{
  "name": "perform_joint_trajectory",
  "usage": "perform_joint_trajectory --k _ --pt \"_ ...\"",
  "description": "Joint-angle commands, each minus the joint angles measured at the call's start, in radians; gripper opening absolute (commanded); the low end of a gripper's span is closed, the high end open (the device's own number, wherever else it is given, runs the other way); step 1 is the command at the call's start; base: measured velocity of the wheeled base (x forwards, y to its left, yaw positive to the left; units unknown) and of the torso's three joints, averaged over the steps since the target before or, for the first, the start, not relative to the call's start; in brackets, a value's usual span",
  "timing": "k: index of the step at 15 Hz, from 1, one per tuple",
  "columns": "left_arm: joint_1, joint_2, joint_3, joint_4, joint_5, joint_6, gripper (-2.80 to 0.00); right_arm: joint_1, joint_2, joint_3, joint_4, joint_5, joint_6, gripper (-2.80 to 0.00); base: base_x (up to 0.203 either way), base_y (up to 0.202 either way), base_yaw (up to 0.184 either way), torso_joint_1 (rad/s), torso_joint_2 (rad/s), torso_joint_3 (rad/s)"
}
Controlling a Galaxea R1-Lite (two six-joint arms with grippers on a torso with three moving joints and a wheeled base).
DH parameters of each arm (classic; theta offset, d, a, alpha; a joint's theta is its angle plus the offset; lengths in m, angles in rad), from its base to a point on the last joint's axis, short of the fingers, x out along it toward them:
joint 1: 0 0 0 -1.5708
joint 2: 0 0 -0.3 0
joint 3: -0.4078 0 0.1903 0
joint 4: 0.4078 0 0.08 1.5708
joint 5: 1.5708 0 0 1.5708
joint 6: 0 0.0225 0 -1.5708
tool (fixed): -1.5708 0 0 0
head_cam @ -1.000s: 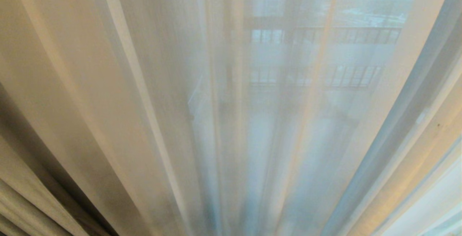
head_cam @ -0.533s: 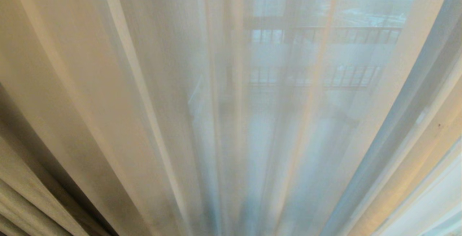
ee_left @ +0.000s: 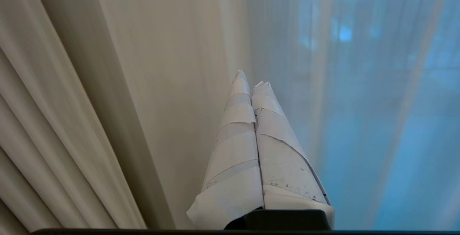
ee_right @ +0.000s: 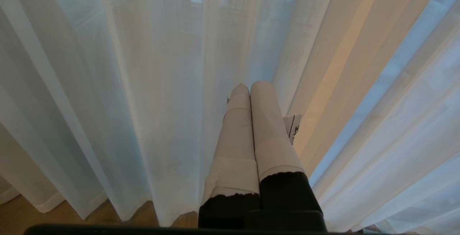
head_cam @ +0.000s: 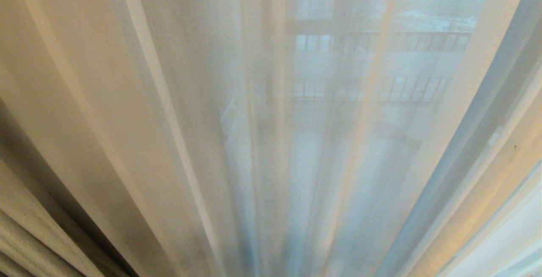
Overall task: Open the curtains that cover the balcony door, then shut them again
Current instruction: Close the outer curtains on both sides
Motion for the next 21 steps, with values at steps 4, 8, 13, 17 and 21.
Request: perform_joint_trajectory --k 4,8,13,17,21 --pt "0.001 0.011 -0.076 0.057 0.024 -0.041 -2.8 0.0 0.001 0.0 0.001 0.0 -0.001 -2.8 0.0 0.0 0.0 0.0 0.0 0.0" --pt "0.004 0.223 -0.163 -0.012 0.18 -0.096 -2.8 0.0 0.001 0.0 0.0 0.0 -0.001 -2.8 0.0 0.0 0.0 0.0 0.0 0.0" --pt "0.02 0.574 -0.36 -0.141 0.456 -0.177 -2.8 0.0 0.001 0.0 0.0 0.0 -0.001 -2.8 0.0 0.0 0.0 0.0 0.0 0.0" --pt "0.212 0.841 -0.496 -0.217 0.54 -0.188 -2.8 0.0 0.001 0.0 0.0 0.0 -0.001 -2.8 0.0 0.0 0.0 0.0 0.0 0.0" --pt "0.352 1.112 -0.667 -0.242 0.547 -0.235 -2.8 0.0 0.001 0.0 0.0 0.001 -0.001 -2.8 0.0 0.0 0.0 0.0 0.0 0.0"
